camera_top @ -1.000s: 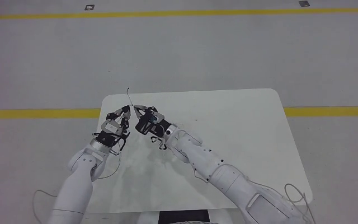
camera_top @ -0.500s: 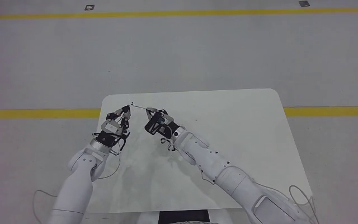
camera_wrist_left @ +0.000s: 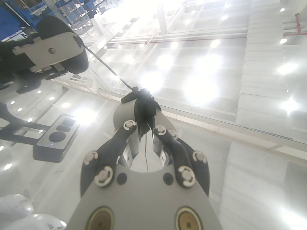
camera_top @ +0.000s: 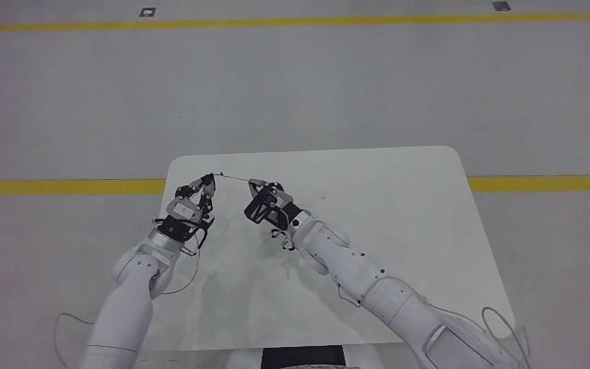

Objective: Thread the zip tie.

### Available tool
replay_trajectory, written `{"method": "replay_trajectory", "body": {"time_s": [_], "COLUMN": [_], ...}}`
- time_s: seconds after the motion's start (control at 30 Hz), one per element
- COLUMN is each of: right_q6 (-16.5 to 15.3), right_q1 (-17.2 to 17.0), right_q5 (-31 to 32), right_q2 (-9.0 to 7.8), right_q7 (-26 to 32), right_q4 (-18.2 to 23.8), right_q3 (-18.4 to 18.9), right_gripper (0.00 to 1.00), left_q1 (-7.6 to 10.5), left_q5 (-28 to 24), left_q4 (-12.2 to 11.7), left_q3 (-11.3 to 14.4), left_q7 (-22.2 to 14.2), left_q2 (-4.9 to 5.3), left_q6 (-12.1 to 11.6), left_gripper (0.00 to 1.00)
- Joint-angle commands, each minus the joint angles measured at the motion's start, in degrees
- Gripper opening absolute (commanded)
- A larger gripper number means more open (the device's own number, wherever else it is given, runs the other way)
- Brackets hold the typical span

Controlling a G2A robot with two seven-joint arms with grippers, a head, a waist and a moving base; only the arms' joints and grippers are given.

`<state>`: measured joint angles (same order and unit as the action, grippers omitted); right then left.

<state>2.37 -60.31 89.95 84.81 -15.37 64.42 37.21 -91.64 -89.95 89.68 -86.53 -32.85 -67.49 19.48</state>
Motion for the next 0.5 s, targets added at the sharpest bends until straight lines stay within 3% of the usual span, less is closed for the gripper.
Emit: {"method": "replay_trajectory", "body": {"time_s": [0.0,0.07,0.13,0.17,0.47], "right_q6": [0.4,1.0,1.4,1.7,3.4], "right_q1": [-0.5,-0.9,-1.2,-1.4,-3.1], "right_q5": [0.0,0.0,0.0,0.0,0.0], "right_q2": [-0.36,-0.72,-1.20,-1.39,-3.40], "right_q7": [0.1,0.1,0.1,0.1,1.9], "right_q4": [0.5,1.1,1.8,2.2,4.3], "right_q3": [0.6,1.1,1.6,1.8,3.7], "right_gripper": [0.20,0.23,0.47,1.00,1.00], "left_q1": [0.00,0.00,0.00,0.00,0.00], "left_q5": [0.0,0.0,0.0,0.0,0.0], "left_q4": [0.0,0.0,0.0,0.0,0.0], "left_q3": [0.0,0.0,0.0,0.0,0.0], "left_q7": [0.0,0.0,0.0,0.0,0.0], "left_q2": [0.00,0.00,0.00,0.00,0.00], "left_q6": [0.0,0.0,0.0,0.0,0.0], "left_gripper": [0.00,0.00,0.00,0.00,0.00]}}
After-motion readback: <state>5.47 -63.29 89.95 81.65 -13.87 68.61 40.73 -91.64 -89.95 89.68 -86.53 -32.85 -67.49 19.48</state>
